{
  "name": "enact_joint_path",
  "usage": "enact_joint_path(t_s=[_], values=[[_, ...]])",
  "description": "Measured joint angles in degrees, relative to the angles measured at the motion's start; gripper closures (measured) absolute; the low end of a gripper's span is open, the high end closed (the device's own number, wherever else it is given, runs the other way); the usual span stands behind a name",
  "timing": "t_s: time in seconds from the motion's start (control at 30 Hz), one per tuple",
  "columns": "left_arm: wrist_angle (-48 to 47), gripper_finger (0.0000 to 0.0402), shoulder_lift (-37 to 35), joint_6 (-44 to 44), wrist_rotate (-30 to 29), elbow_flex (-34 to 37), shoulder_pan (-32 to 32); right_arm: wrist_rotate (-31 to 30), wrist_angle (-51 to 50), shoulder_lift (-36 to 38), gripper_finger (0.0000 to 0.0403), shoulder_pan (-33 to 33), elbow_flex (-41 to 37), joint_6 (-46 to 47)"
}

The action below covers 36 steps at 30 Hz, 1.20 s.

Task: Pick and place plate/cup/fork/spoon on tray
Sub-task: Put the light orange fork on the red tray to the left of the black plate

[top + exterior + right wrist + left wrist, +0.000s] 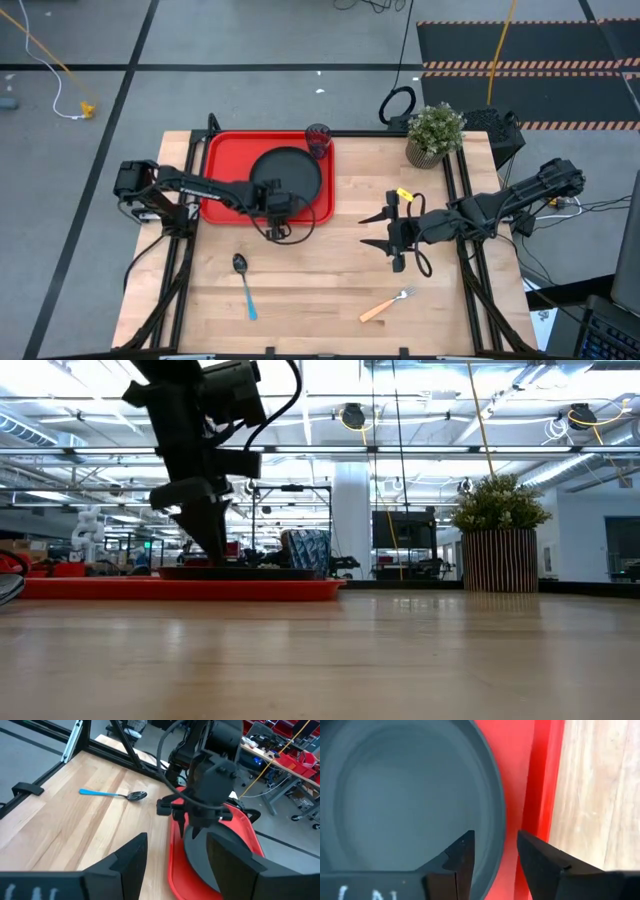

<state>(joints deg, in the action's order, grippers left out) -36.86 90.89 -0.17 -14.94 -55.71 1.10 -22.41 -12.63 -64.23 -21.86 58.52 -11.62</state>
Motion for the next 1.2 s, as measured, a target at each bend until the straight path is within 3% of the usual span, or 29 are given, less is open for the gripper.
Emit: enact_joint_path(t_s=[0.23,0.4,0.7,0.9,1.2], values=[[-5.6,0.0250,0.0,-2.7,-0.2,-6.1,-0.4,-0.1,0.6,0.0,0.0206,0.0,-2.4,0.0],[-5.9,0.0250,0.0,-5.4,-0.2,-10.4,-2.4,-4.7,-0.1,0.0,0.0206,0.0,-5.3,0.5],[-3.8,0.0250,0.0,-8.8,-4.1,-14.1,-10.9,-4.3,-8.0,0.0,0.0206,0.0,-5.8,11.9],[-2.2,0.0250,0.0,-13.4,-8.1,-14.1,-17.7,2.9,-8.7,-0.1,0.0206,0.0,-5.8,17.6],[1.6,0.0250,0.0,-19.7,-13.6,-14.1,-26.0,4.9,-8.4,-5.1,0.0206,-0.8,-5.8,23.9]])
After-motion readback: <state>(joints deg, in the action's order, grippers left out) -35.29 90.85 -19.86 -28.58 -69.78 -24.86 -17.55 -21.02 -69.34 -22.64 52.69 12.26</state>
